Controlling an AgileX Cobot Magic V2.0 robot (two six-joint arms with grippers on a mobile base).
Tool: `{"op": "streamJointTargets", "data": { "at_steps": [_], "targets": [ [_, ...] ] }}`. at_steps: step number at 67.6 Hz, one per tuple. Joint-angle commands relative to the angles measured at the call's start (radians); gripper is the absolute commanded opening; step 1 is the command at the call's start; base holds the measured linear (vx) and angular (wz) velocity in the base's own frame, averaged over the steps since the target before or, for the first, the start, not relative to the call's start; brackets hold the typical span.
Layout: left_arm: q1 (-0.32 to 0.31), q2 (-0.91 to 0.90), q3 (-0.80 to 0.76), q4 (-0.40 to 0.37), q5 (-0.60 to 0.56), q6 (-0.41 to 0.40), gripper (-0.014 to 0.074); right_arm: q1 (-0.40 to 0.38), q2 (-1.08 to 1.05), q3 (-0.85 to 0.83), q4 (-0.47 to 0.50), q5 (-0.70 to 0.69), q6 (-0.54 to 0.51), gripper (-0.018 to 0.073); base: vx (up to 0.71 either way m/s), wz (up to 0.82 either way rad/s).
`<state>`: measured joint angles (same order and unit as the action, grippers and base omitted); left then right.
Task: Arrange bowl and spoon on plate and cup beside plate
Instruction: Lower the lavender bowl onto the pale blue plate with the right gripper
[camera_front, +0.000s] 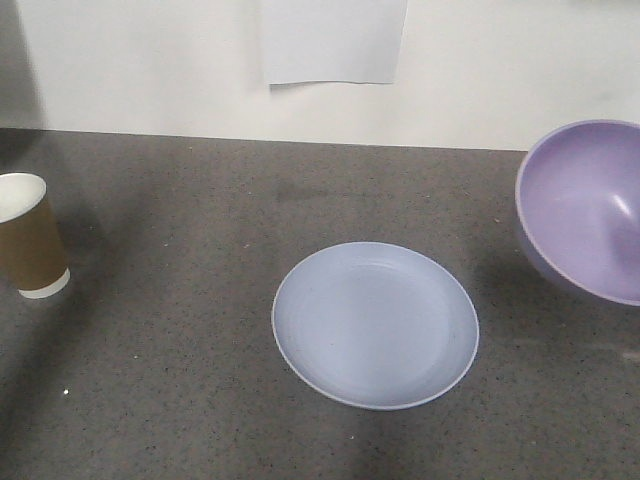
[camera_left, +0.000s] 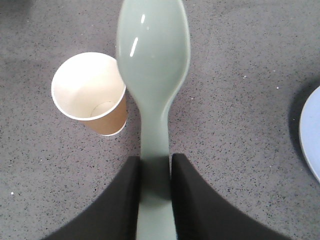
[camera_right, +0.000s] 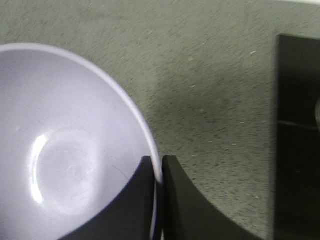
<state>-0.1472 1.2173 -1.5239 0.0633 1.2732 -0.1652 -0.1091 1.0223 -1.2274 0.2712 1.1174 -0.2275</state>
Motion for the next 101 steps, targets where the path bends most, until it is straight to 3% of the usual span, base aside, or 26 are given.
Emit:
{"op": "streamJointTargets", "data": {
  "at_steps": [1, 12, 28, 42, 88, 101],
  "targets": [
    [-0.006, -0.022, -0.023, 0.001, -0.049, 0.000, -0.0006, -0.003, 0.058, -0.029, 0.065, -0.058, -0.040, -0.0004, 0.00, 0.00],
    [-0.006, -0.022, -0.023, 0.001, -0.049, 0.000, -0.0006, 0.048, 0.176, -0.029, 0.071, -0.075, -0.050, -0.0003, 0.00, 0.00],
    [-0.006, -0.022, -0.023, 0.001, -0.049, 0.000, -0.0006, 0.292, 0.345, -0.029, -0.053, -0.188, 0.040, -0.0003, 0.00, 0.00],
    [-0.006, -0.022, -0.023, 0.001, -0.049, 0.000, -0.0006, 0.394, 0.482, -0.029, -0.075, -0.273, 0.095, -0.0003, 0.00, 0.00],
    [-0.006, -0.022, -0.023, 0.001, -0.049, 0.000, -0.0006, 0.408, 0.667, -0.029, -0.025, -0.372, 0.094, 0.0001, 0.00, 0.00],
    [-0.006, -0.022, -0.023, 0.001, -0.049, 0.000, -0.0006, 0.405, 0.667, -0.029, -0.027, -0.367, 0.100, 0.0059, 0.00, 0.00]
  ]
}}
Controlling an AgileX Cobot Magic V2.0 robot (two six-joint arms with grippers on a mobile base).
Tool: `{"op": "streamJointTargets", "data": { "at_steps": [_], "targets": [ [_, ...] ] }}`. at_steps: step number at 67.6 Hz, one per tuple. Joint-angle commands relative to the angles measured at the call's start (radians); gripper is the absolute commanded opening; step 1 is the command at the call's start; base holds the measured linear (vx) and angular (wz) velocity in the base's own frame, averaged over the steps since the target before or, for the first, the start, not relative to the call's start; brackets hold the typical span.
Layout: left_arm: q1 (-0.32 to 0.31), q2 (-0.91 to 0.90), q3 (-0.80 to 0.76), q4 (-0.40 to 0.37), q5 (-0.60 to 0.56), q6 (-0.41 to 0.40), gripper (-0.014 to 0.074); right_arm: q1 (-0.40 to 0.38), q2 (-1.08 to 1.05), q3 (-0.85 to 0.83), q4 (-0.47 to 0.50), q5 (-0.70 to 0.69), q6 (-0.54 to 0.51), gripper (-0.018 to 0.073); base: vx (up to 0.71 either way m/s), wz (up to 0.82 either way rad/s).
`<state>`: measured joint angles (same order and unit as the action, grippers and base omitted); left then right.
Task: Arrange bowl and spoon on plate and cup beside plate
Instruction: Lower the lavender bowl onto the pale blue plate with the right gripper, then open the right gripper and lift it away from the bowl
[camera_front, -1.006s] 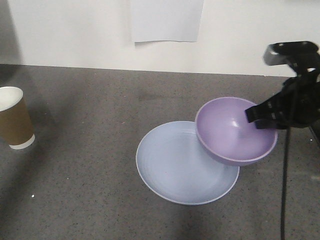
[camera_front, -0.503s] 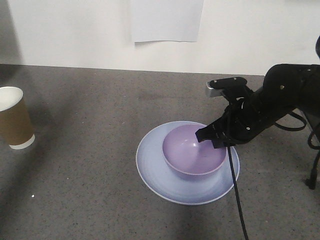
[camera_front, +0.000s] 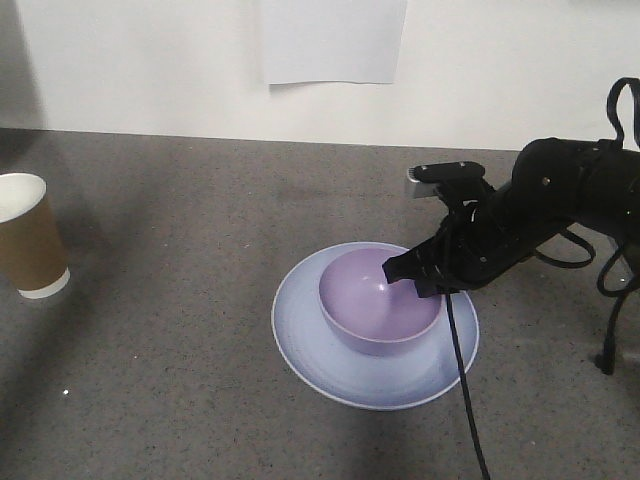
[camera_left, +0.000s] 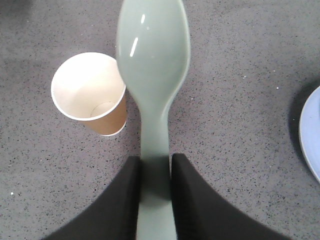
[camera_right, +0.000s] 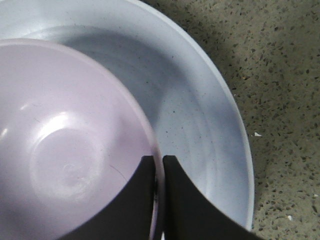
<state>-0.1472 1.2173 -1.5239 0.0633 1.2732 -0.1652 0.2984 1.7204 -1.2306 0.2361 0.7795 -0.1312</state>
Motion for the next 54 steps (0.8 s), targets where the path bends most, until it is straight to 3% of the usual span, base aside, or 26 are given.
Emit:
{"op": "streamJointTargets", "data": {
  "at_steps": [1, 34, 54],
  "targets": [
    [-0.006, -0.022, -0.023, 0.001, -0.049, 0.000, -0.0006, -0.003, -0.032, -0.026, 0.008, -0.029, 0.005, 0.0067, 0.00, 0.00],
    [-0.006, -0.022, -0.023, 0.000, -0.049, 0.000, -0.0006, -0.003, -0.058, -0.026, 0.004, -0.043, 0.023, 0.0515, 0.00, 0.00],
    [-0.006, -0.022, -0.023, 0.000, -0.041, 0.000, -0.0006, -0.004, -0.135, -0.026, -0.066, -0.019, 0.054, 0.0557, 0.00, 0.00]
  ]
}}
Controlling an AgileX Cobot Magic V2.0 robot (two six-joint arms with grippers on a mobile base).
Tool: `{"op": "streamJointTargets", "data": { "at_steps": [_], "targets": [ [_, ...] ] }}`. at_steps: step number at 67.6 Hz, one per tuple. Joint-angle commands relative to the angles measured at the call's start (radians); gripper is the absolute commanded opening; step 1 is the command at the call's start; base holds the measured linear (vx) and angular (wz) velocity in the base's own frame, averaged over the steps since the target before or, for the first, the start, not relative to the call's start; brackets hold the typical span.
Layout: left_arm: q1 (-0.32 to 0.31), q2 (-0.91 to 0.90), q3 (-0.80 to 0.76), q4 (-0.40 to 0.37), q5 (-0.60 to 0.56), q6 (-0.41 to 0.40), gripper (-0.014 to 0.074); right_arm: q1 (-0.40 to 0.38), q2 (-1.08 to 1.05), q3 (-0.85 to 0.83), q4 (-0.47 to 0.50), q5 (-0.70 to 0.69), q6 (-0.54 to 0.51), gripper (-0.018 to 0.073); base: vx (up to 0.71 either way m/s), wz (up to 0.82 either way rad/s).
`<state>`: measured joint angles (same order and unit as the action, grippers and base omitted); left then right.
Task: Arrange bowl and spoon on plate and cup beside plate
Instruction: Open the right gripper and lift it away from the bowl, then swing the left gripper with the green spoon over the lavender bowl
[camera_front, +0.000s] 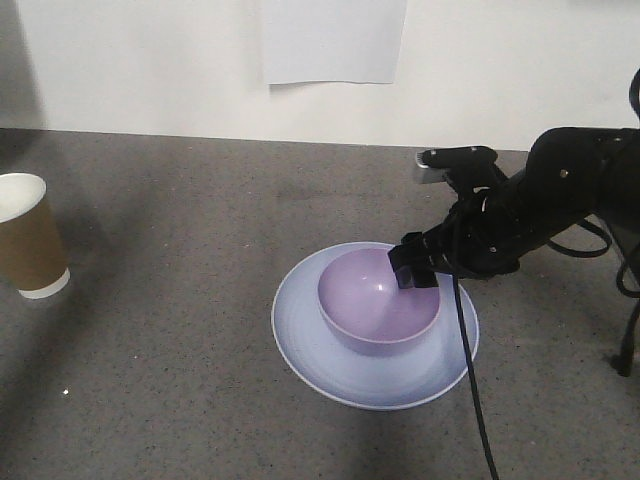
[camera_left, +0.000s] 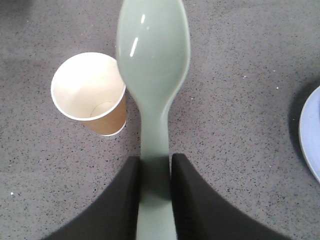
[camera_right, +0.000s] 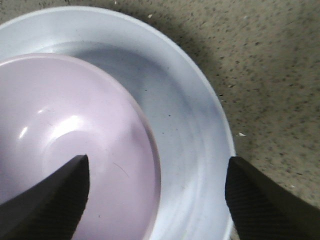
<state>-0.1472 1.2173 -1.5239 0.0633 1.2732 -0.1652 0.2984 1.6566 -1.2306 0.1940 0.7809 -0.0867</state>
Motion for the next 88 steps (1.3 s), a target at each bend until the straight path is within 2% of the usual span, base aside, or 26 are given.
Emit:
{"op": "streamJointTargets", "data": {
  "at_steps": [1, 32, 52, 59, 88],
  "targets": [
    [-0.006, -0.022, -0.023, 0.000, -0.041, 0.000, -0.0006, -0.004, -0.077, -0.026, -0.027, -0.017, 0.010, 0.0557, 0.00, 0.00],
    [-0.006, -0.022, -0.023, 0.000, -0.042, 0.005, -0.0006, -0.005, -0.391, -0.026, -0.068, 0.112, 0.013, 0.0557, 0.00, 0.00],
    [-0.006, -0.022, -0.024, -0.014, -0.043, 0.061, -0.0006, -0.004, -0.529, -0.022, -0.184, 0.193, 0.070, 0.0557, 0.00, 0.00],
    [-0.006, -0.022, -0.024, -0.063, -0.049, 0.117, -0.0006, -0.004, -0.544, -0.022, -0.194, 0.204, 0.072, 0.0557, 0.00, 0.00],
    [-0.017, 0.103, -0.047, -0.381, -0.047, 0.299, -0.0007, -0.004, -0.546, -0.022, -0.186, 0.204, 0.072, 0.0557, 0.00, 0.00]
  ]
}}
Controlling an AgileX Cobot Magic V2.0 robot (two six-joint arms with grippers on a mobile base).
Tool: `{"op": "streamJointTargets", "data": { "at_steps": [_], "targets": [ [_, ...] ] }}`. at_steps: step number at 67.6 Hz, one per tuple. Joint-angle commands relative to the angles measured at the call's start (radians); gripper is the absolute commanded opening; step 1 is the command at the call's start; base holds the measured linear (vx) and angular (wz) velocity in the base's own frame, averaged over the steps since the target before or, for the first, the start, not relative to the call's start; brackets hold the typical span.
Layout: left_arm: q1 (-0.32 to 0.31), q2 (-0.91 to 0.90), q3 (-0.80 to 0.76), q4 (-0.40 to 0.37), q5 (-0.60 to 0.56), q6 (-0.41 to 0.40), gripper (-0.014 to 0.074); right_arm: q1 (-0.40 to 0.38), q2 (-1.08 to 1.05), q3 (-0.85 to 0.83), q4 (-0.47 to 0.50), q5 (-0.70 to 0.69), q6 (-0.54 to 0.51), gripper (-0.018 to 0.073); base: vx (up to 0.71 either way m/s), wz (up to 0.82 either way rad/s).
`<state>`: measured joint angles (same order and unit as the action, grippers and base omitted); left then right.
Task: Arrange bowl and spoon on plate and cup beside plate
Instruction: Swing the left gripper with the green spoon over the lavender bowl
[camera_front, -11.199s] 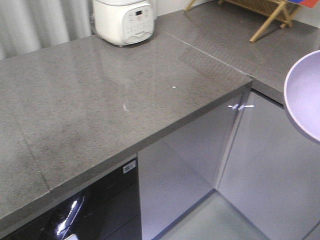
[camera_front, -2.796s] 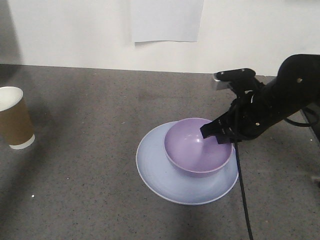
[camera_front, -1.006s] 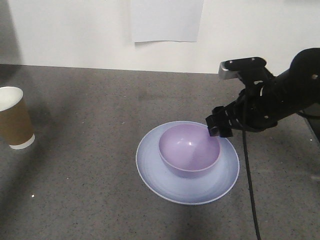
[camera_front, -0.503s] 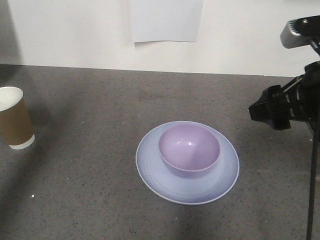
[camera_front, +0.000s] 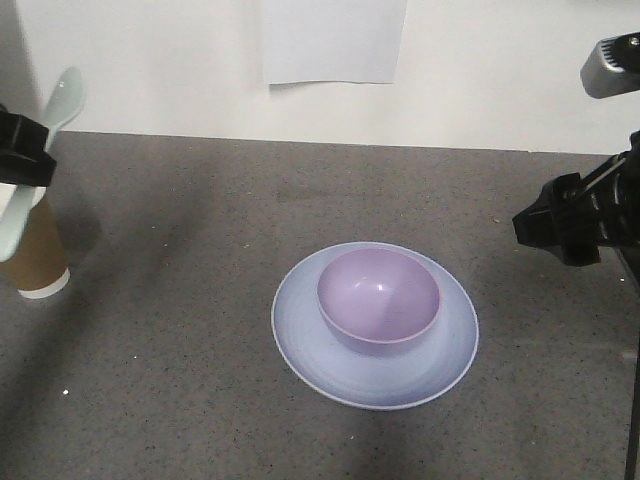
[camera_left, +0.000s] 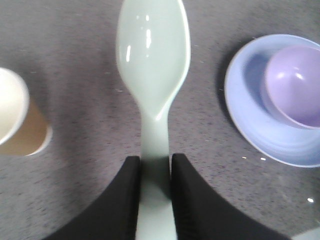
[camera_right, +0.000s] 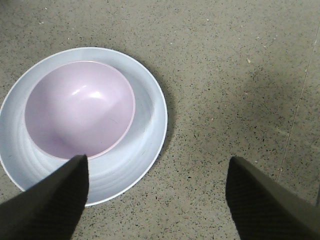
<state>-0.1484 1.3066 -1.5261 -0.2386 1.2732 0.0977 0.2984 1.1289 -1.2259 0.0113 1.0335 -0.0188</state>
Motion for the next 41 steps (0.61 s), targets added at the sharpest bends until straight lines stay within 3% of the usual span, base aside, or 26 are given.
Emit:
{"op": "streamJointTargets", "data": {
  "at_steps": [1, 26, 41],
  "targets": [
    [-0.021, 0.017, -0.047, -0.082, -0.047, 0.039, -0.0007, -0.004, -0.018, -0.027, -0.003, -0.049, 0.004, 0.0557, 0.00, 0.00],
    [-0.240, 0.230, -0.232, -0.059, -0.022, 0.088, -0.0007, -0.004, -0.018, -0.027, 0.000, -0.050, 0.005, 0.0557, 0.00, 0.00],
    [-0.368, 0.355, -0.258, -0.033, -0.022, 0.099, -0.0007, -0.004, -0.018, -0.027, 0.000, -0.050, 0.005, 0.0557, 0.00, 0.00]
  ]
}}
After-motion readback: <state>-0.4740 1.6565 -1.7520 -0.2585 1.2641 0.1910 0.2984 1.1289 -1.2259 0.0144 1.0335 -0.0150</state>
